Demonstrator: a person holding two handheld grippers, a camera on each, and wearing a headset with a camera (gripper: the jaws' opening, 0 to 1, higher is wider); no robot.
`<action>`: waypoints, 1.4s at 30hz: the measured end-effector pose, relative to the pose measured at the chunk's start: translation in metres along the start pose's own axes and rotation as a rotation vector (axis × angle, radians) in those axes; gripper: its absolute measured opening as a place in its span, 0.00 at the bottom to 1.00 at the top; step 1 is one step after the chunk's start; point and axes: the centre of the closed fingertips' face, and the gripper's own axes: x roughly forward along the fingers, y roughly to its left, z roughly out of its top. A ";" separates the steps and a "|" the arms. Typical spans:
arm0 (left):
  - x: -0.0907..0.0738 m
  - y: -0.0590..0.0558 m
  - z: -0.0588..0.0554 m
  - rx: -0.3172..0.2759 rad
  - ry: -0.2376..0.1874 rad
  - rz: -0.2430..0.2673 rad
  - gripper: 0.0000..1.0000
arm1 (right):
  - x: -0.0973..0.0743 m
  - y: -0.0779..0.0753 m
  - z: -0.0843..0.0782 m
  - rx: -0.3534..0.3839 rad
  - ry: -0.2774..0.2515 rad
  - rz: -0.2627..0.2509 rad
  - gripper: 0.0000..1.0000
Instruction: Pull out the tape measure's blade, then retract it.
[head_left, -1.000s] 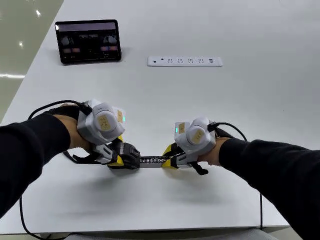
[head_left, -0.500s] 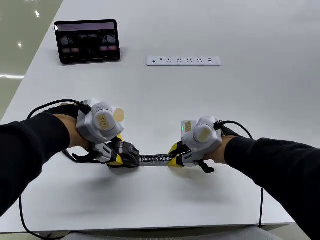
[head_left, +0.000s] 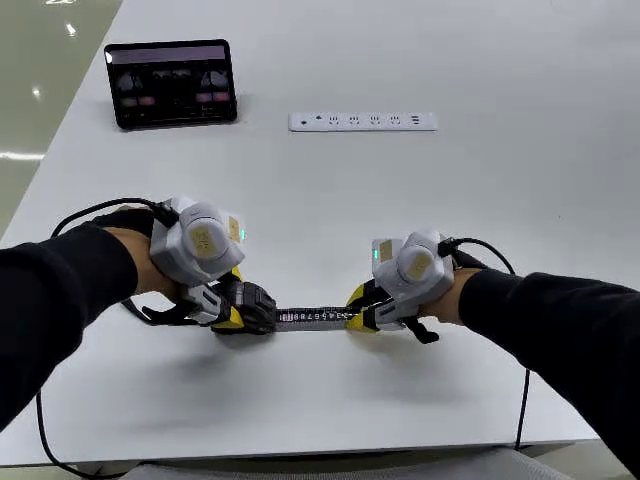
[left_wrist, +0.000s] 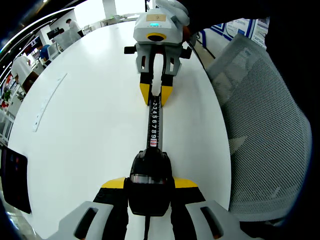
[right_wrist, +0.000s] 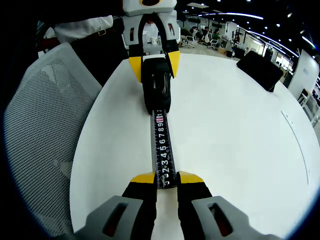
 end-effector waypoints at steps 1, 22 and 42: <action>0.000 0.000 0.000 0.000 -0.001 0.000 0.28 | 0.000 0.000 0.000 0.001 0.000 0.000 0.10; 0.000 0.001 -0.001 -0.003 -0.007 0.006 0.28 | -0.010 0.000 -0.011 0.009 0.010 -0.012 0.10; 0.000 0.002 0.000 -0.014 -0.010 0.017 0.28 | -0.024 -0.003 -0.029 0.024 0.022 -0.027 0.10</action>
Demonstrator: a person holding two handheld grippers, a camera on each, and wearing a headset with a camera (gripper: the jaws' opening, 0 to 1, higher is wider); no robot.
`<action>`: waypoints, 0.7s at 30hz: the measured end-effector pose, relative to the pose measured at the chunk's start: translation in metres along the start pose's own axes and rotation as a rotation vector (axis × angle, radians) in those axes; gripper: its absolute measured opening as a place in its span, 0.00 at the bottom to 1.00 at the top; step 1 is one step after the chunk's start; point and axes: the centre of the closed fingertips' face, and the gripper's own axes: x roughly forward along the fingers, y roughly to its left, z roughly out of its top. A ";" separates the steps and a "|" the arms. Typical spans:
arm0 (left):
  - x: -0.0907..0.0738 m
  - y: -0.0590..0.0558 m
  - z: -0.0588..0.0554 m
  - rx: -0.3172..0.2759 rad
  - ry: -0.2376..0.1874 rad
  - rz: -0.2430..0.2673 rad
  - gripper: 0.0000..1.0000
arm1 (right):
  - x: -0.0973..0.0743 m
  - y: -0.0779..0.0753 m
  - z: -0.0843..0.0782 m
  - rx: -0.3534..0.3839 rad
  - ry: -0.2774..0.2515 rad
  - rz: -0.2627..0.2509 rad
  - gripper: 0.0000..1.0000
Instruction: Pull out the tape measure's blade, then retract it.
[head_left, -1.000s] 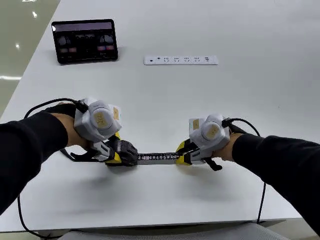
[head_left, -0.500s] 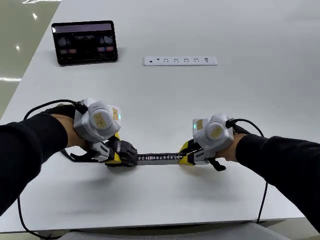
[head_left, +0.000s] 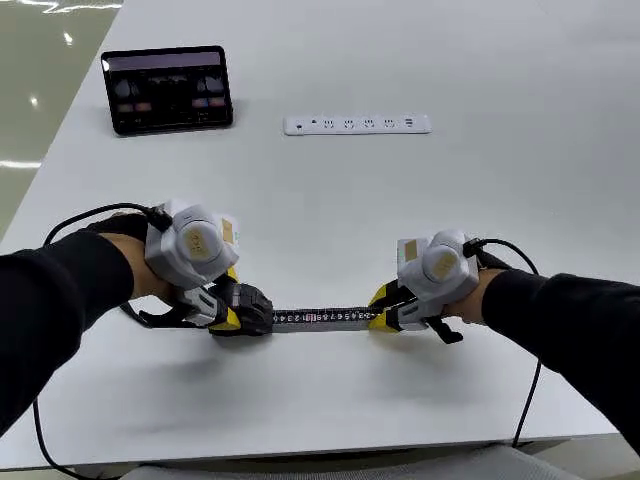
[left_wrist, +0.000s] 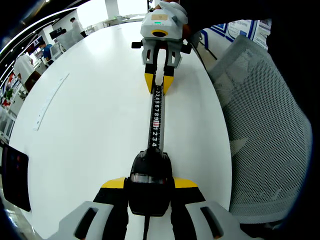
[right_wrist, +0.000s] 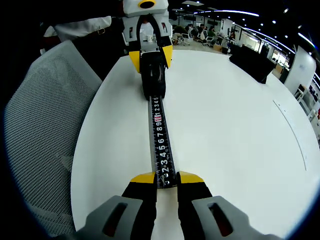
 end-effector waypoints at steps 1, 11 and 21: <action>0.000 0.000 0.000 0.000 0.000 0.000 0.28 | 0.000 0.000 -0.001 0.000 0.001 0.000 0.10; 0.000 0.000 0.001 -0.006 -0.003 0.001 0.28 | -0.006 -0.004 -0.007 0.006 0.007 -0.001 0.10; 0.000 0.000 0.000 -0.006 -0.001 0.000 0.28 | -0.014 -0.004 -0.018 0.014 0.020 -0.005 0.10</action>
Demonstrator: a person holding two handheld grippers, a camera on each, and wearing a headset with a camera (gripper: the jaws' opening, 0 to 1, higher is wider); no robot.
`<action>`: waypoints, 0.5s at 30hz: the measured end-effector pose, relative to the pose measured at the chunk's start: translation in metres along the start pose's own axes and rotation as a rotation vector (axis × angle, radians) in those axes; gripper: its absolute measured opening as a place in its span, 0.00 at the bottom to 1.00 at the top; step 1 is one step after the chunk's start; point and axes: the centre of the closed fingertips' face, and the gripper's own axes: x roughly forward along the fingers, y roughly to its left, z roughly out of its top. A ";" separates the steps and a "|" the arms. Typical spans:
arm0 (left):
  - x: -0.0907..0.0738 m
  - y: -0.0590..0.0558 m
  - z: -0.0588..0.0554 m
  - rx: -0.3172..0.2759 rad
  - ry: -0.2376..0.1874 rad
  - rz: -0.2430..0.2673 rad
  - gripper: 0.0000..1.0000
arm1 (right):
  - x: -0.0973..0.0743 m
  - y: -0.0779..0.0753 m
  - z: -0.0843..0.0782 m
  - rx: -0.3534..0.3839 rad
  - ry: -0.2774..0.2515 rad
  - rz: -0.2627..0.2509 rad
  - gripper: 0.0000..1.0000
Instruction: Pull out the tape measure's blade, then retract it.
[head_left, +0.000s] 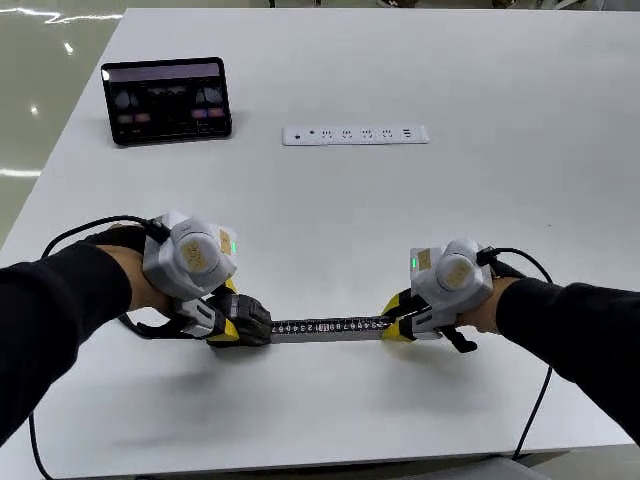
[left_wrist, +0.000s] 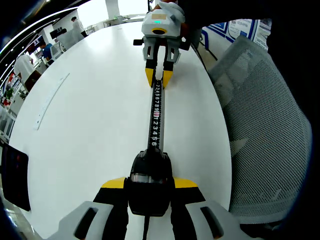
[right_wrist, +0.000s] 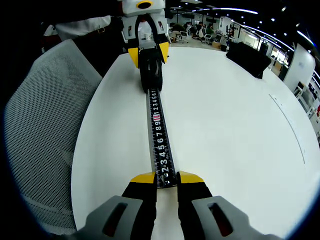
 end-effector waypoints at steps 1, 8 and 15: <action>0.000 0.000 0.000 0.000 0.000 0.000 0.28 | -0.001 0.000 -0.001 0.000 0.001 -0.001 0.10; -0.001 -0.002 0.000 -0.002 -0.003 0.002 0.28 | -0.006 0.000 -0.008 0.003 0.009 -0.005 0.10; -0.001 -0.003 0.001 -0.003 -0.005 0.002 0.28 | -0.009 0.000 -0.012 0.007 0.011 -0.009 0.10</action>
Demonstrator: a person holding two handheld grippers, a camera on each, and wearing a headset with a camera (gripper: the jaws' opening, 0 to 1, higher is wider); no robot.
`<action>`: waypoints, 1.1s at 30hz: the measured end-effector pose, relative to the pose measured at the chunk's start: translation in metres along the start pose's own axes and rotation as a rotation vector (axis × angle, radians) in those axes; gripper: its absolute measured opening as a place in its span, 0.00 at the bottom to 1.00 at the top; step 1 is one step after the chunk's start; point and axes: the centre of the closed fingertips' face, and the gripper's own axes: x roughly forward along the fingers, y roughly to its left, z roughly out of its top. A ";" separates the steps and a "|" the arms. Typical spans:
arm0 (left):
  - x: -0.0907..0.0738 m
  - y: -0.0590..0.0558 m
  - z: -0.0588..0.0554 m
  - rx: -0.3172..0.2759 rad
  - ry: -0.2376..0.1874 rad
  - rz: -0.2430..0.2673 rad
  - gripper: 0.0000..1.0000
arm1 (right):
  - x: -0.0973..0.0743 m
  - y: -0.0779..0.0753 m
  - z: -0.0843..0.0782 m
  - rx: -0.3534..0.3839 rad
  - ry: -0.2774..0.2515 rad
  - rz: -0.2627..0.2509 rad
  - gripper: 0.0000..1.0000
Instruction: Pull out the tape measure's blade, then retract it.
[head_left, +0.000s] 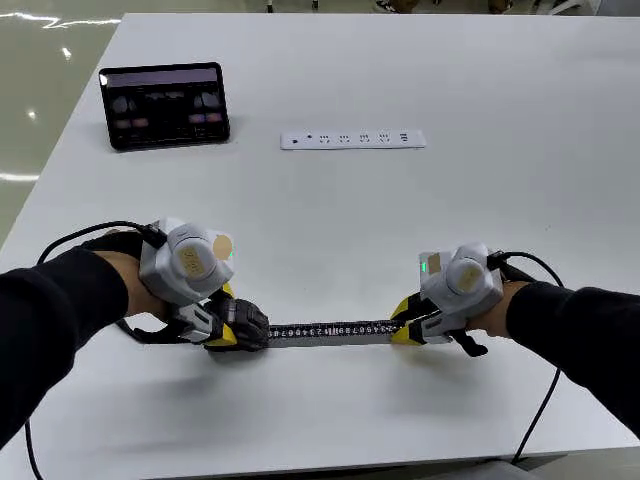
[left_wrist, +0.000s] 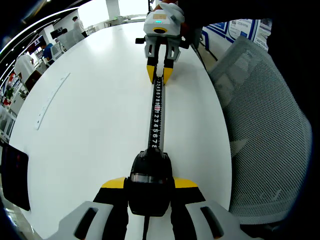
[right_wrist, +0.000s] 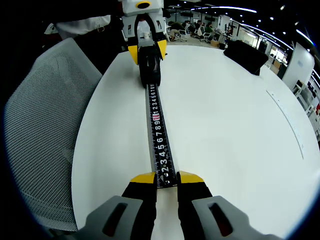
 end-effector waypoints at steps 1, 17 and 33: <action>0.000 0.000 0.000 0.000 0.000 0.001 0.28 | -0.001 0.000 -0.001 0.003 0.000 -0.001 0.10; 0.000 0.002 -0.001 0.001 -0.002 0.001 0.28 | -0.012 -0.003 -0.017 0.016 0.005 -0.012 0.10; -0.001 0.001 0.000 -0.001 -0.007 0.004 0.28 | -0.020 -0.007 -0.029 0.025 0.022 -0.015 0.10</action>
